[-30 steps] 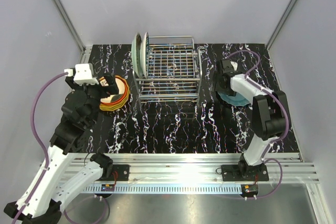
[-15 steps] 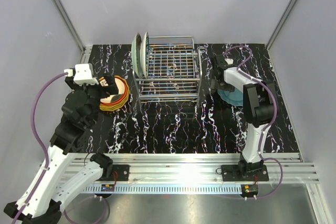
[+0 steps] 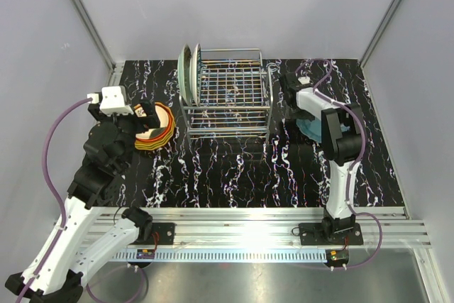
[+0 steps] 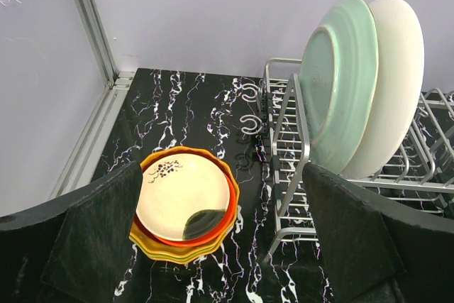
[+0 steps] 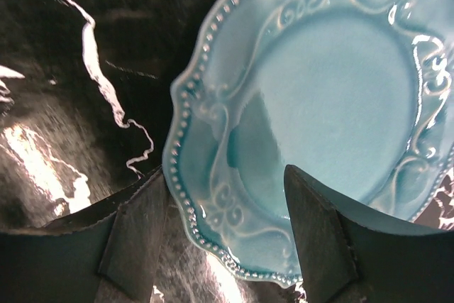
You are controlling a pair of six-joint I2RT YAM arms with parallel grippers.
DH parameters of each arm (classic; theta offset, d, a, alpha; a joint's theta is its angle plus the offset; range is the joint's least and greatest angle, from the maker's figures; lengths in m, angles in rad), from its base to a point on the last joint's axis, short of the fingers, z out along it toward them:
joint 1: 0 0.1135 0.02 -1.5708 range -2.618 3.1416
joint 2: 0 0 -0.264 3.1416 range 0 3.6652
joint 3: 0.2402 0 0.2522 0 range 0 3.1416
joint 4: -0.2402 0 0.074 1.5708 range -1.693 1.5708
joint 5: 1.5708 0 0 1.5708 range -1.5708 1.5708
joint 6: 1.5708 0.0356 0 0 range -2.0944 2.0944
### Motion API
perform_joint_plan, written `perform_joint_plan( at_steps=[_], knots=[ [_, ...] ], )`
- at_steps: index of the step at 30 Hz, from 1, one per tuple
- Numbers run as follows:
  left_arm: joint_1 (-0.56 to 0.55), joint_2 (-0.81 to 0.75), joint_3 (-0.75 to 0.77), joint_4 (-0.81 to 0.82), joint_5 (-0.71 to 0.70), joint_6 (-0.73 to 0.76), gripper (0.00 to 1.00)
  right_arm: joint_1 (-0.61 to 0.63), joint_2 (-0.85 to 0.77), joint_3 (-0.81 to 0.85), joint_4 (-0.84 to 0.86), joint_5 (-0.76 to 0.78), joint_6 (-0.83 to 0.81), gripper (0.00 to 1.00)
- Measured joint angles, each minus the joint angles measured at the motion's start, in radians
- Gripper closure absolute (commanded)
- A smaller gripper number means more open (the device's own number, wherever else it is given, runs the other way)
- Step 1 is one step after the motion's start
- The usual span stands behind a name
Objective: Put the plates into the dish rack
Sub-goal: Grab a plate with the right arm
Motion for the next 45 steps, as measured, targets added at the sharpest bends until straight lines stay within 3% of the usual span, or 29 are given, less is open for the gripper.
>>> perform_joint_plan(
  at_steps=[6, 13, 14, 18, 28, 45],
  knots=[
    [0.000, 0.000, 0.000, -0.011, 0.000, 0.000, 0.01, 0.014, 0.040, 0.045, -0.007, 0.067, -0.031, 0.33],
    [0.000, 0.001, 0.000, -0.012, 0.000, 0.000, 0.01, 0.021, 0.076, 0.069, -0.002, 0.121, -0.064, 0.54],
    [0.000, 0.001, 0.000, -0.012, 0.000, 0.000, 0.01, 0.021, 0.080, 0.071, -0.001, 0.129, -0.070, 0.62],
    [0.000, 0.001, 0.000, -0.014, 0.000, 0.000, 0.01, 0.023, 0.095, 0.076, -0.010, 0.156, -0.097, 0.77],
    [0.000, 0.000, 0.000, -0.014, -0.003, 0.000, 0.01, 0.029, 0.086, 0.087, -0.079, 0.148, -0.130, 0.99],
    [0.000, -0.026, -0.001, -0.012, -0.010, 0.000, 0.01, 0.030, -0.246, 0.085, -0.185, -0.033, -0.040, 1.00]
  ],
)
